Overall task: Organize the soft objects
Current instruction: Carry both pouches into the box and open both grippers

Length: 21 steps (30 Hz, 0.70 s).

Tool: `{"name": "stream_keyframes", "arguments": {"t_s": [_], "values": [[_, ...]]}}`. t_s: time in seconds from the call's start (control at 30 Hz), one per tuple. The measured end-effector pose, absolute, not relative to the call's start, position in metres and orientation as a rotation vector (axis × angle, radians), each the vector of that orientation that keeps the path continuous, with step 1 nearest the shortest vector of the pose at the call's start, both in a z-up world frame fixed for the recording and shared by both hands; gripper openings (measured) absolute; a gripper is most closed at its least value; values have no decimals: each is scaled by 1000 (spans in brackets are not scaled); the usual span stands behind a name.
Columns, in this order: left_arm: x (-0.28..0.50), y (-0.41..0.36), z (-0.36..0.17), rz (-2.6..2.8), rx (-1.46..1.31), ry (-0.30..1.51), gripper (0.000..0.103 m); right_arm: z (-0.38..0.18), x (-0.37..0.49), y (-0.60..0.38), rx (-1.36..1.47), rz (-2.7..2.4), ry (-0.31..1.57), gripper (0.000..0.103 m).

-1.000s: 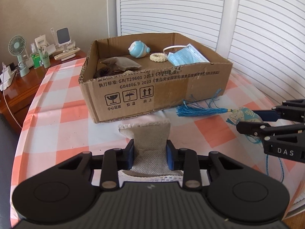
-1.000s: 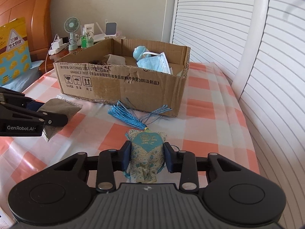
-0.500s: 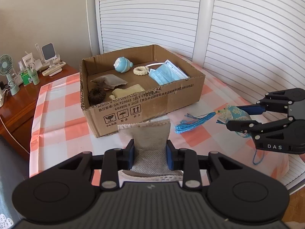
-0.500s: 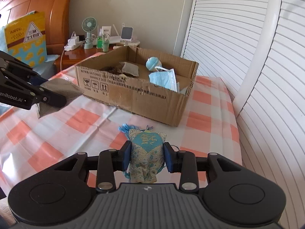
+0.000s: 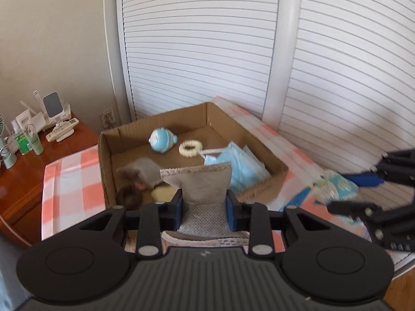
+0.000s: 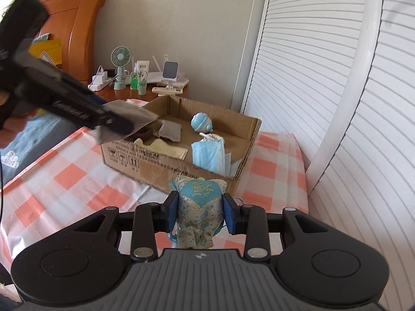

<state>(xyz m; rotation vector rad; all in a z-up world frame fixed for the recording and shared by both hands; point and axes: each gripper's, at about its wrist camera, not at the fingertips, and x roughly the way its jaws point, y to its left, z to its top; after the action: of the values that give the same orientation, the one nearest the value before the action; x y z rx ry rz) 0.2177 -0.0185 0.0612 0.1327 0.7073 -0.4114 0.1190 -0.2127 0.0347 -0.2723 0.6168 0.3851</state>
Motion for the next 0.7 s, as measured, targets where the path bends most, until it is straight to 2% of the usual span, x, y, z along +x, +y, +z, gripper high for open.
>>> {"name": "stream_keyframes", "arguments": {"t_s": [0.17,0.2,0.23,0.27,0.3,0.43,0.57,0.7], "values": [[263,-30,53,-395,90,725,34,45,125,-214,-288,365,598,40],[268,-32,49,-394,81,731,51,47,125,-213,-292,362,594,40],[272,-32,46,-380,68,731,60,50,125,-213,-298,359,588,40],[272,-31,44,-357,55,712,76,52,125,-212,-305,356,582,40],[270,-29,43,-333,50,684,85,54,124,-211,-309,354,577,40],[247,-19,46,-299,55,644,86,64,128,-210,-310,349,560,40],[208,-7,50,-284,62,628,100,72,136,-206,-321,353,548,40],[169,1,46,-251,91,610,100,83,149,-200,-319,367,536,40]]}}
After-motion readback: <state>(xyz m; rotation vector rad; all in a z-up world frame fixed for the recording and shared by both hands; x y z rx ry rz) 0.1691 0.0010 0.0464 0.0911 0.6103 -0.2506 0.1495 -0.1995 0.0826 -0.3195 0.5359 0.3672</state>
